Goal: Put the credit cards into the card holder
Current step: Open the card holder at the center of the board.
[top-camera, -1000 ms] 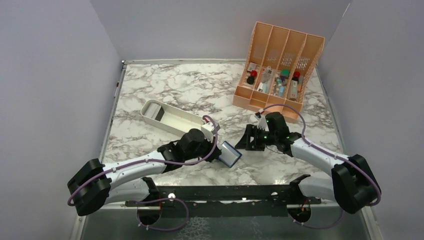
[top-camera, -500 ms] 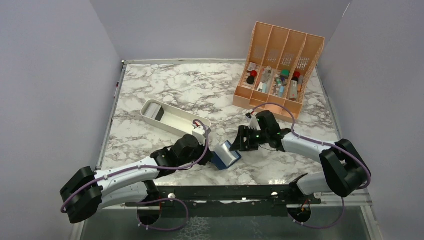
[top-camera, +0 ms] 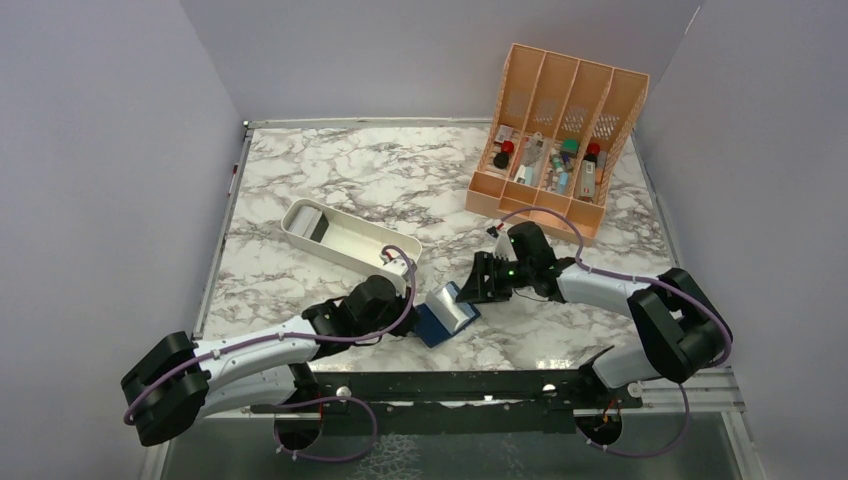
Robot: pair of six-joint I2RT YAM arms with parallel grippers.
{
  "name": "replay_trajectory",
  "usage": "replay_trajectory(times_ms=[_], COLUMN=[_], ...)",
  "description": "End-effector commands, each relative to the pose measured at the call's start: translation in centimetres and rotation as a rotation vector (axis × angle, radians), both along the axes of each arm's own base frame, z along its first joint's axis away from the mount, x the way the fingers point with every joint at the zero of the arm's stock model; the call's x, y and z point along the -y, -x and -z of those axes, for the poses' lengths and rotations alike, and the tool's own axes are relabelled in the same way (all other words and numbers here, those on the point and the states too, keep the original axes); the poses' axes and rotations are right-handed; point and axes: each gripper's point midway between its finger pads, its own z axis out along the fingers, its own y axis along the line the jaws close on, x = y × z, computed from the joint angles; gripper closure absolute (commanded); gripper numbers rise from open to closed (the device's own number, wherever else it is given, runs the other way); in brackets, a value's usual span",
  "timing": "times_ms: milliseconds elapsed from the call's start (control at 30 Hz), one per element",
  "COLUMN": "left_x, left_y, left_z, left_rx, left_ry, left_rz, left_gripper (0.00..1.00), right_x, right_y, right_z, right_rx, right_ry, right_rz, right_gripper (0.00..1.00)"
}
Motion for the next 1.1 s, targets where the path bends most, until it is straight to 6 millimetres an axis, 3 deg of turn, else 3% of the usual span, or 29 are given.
replay_trajectory(times_ms=[0, 233, 333, 467, 667, 967, 1067], left_x=[-0.6, -1.1, -1.6, -1.9, -1.4, -0.6, -0.4], left_y=[-0.2, -0.2, -0.4, -0.3, -0.4, -0.8, -1.1], left_z=[0.5, 1.1, 1.7, 2.5, 2.3, 1.6, 1.5], left_rx=[-0.007, -0.021, -0.036, -0.059, -0.057, -0.029, -0.019], left_ry=[-0.014, -0.037, -0.077, -0.114, -0.093, -0.059, -0.057], left_rz=[-0.042, -0.071, -0.094, -0.102, -0.100, -0.085, -0.083], left_gripper=[0.91, 0.91, 0.91, 0.91, 0.91, 0.91, 0.91], right_x=[-0.5, -0.5, -0.1, 0.2, -0.8, -1.8, -1.9], right_y=[0.3, 0.1, -0.2, -0.6, 0.2, 1.2, 1.4], right_z=[-0.2, -0.3, -0.2, -0.4, -0.5, -0.1, 0.1], right_rx=[-0.008, -0.004, 0.007, 0.032, 0.005, -0.023, -0.033], right_ry=[-0.027, -0.024, 0.006, 0.026, -0.041, -0.081, -0.081], right_rz=[-0.019, -0.001, 0.019, 0.031, -0.020, -0.066, -0.064], right_gripper=[0.34, 0.27, 0.20, 0.19, 0.41, 0.44, 0.57])
